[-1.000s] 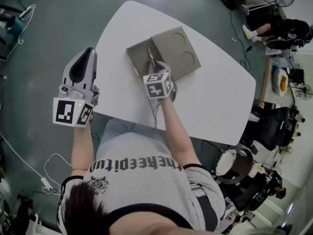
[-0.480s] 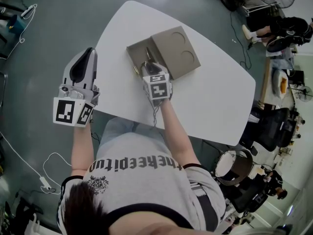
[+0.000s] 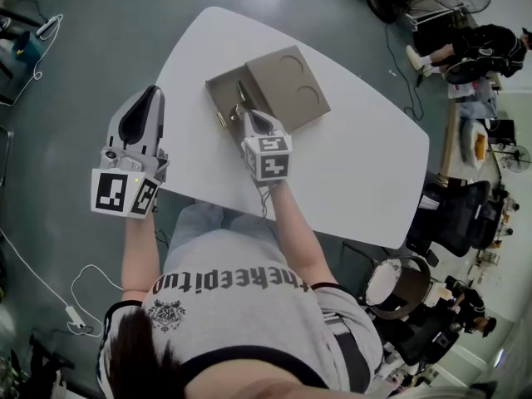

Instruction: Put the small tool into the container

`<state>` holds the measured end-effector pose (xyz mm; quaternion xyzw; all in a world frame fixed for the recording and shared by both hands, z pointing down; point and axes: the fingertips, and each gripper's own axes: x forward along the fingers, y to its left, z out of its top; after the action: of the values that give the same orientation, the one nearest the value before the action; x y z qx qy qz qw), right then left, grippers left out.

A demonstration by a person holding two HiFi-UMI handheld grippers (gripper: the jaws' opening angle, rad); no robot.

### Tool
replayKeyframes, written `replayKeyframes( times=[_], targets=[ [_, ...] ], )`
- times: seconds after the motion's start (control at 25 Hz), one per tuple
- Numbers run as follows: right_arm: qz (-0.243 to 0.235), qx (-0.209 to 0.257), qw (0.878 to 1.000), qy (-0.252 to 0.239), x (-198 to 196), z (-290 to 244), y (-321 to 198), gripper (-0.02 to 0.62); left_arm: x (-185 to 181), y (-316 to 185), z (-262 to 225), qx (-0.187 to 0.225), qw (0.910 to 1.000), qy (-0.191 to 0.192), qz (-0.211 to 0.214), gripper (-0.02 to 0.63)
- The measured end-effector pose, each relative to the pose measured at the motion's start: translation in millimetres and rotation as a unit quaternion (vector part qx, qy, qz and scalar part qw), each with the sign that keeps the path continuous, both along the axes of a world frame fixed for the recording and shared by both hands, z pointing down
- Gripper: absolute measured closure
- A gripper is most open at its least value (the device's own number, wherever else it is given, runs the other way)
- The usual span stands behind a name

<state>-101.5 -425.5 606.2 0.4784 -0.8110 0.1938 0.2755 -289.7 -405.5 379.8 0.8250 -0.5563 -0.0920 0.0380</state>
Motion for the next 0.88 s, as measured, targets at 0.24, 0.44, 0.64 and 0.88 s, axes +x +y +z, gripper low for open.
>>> replayKeyframes(
  times=[0.24, 0.44, 0.64, 0.88],
  targets=[
    [0.012, 0.039, 0.998, -0.037, 23.6, -33.4, 18.8, 0.592, 28.5, 19.1, -8.5, 0.008, 1.0, -0.004, 0.001, 0.589],
    [0.014, 0.076, 0.995, -0.062, 42.5, -63.0, 35.4, 0.592, 50.0, 38.8, -17.0, 0.012, 0.9999, -0.008, -0.001, 0.589],
    [0.006, 0.111, 0.99, -0.087, 60.0, -94.2, 52.2, 0.592, 74.7, 59.1, -28.7, 0.019, 0.9997, -0.014, 0.0, 0.589],
    [-0.008, 0.149, 0.984, -0.099, 79.1, -127.3, 75.5, 0.591, 96.3, 84.2, -39.9, 0.025, 0.9995, -0.014, -0.011, 0.589]
  ],
)
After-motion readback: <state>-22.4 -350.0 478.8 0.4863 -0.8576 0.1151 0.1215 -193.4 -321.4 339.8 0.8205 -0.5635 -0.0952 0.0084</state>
